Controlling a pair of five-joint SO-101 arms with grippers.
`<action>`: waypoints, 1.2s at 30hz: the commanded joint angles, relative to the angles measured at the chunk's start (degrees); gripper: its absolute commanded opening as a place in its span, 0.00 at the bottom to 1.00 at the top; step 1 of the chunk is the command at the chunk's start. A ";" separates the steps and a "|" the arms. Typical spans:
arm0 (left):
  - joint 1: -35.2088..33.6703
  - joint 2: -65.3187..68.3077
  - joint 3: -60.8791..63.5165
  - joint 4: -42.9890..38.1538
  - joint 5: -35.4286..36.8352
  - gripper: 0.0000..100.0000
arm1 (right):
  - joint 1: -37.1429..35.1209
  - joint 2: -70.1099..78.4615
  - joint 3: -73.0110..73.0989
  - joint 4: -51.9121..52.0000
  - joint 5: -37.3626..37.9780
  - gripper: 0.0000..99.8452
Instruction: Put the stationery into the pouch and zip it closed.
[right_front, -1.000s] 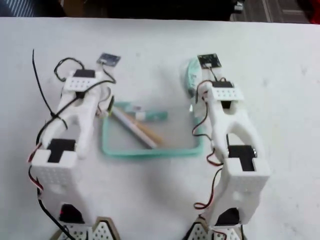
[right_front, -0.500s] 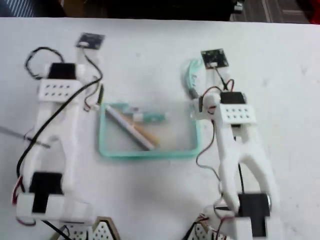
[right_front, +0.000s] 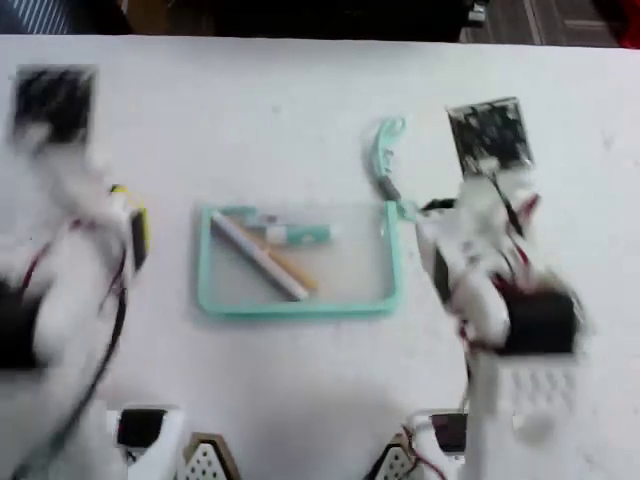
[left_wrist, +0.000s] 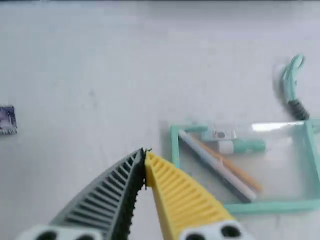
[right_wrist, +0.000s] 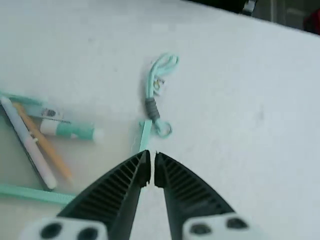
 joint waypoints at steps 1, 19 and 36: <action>-0.13 -13.76 -2.02 -1.85 -0.09 0.02 | 0.31 -5.58 -11.34 5.67 1.85 0.02; -0.40 -48.66 -2.11 -4.57 -2.99 0.02 | -0.04 -41.54 -24.26 13.14 -3.87 0.02; -0.57 -56.31 -15.12 2.11 -5.63 0.02 | 0.31 -53.05 -25.41 13.14 -4.48 0.02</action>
